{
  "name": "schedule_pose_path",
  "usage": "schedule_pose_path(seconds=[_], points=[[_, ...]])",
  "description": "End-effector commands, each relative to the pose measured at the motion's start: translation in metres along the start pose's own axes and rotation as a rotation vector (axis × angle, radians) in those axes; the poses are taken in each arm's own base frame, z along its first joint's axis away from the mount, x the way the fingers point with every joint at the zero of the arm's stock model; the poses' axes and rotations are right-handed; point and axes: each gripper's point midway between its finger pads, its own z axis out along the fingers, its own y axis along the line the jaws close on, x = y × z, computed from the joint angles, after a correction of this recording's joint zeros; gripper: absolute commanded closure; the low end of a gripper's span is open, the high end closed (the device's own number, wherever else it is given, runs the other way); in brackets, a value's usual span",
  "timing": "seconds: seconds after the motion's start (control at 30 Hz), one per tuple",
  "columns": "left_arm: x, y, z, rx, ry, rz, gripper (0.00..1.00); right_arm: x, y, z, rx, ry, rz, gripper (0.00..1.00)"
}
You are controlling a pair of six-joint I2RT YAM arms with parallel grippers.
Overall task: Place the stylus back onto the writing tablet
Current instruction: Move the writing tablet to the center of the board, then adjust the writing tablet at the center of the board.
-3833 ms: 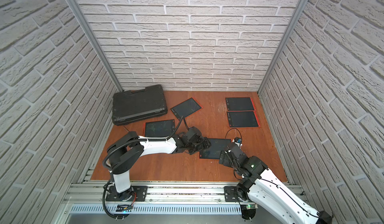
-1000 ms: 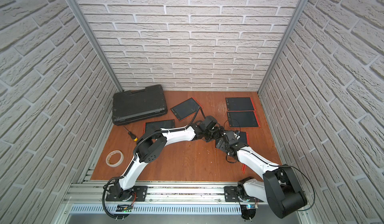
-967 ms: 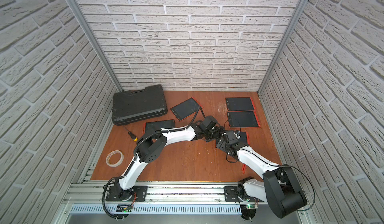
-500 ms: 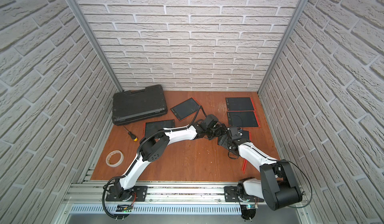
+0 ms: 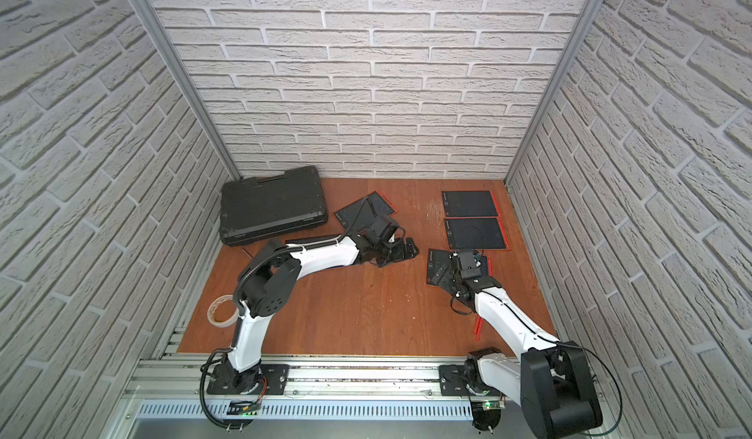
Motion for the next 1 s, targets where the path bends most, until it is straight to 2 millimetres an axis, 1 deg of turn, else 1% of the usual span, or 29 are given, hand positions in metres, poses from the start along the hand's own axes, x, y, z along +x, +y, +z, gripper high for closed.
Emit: schedule_pose_path(seconds=[0.0, 0.1, 0.23, 0.3, 0.4, 0.47, 0.6, 0.7, 0.83, 0.97], points=[[-0.007, -0.025, -0.041, 0.079, 0.024, 0.191, 0.02, 0.009, 0.0, -0.001, -0.031, 0.026, -0.001, 0.07], [-0.012, -0.024, -0.064, 0.104, 0.043, 0.272, 0.02, 0.013, 0.001, -0.005, -0.058, 0.028, 0.007, 0.07], [-0.02, -0.024, -0.098, 0.109, 0.018, 0.407, 0.02, 0.016, 0.002, -0.009, -0.094, 0.024, 0.011, 0.05], [-0.023, -0.028, -0.112, 0.109, -0.002, 0.47, 0.02, 0.016, 0.003, -0.01, -0.105, 0.018, 0.016, 0.04], [-0.026, -0.037, -0.126, 0.131, -0.033, 0.54, 0.02, 0.018, 0.006, -0.011, -0.122, 0.031, 0.017, 0.04], [-0.028, -0.042, -0.131, 0.142, -0.054, 0.567, 0.02, 0.019, 0.007, -0.012, -0.126, 0.04, 0.027, 0.04], [-0.032, -0.047, -0.139, 0.19, -0.08, 0.58, 0.02, 0.011, 0.004, -0.018, -0.1, 0.014, 0.035, 0.03], [-0.034, -0.055, -0.153, 0.228, -0.081, 0.578, 0.02, 0.006, 0.001, -0.017, -0.087, 0.003, 0.058, 0.03], [-0.035, -0.047, -0.166, 0.178, -0.113, 0.61, 0.02, 0.003, 0.0, -0.01, -0.089, 0.022, 0.096, 0.04], [-0.037, -0.049, -0.176, 0.168, -0.138, 0.613, 0.02, -0.005, -0.001, -0.004, -0.093, 0.014, 0.127, 0.04]])
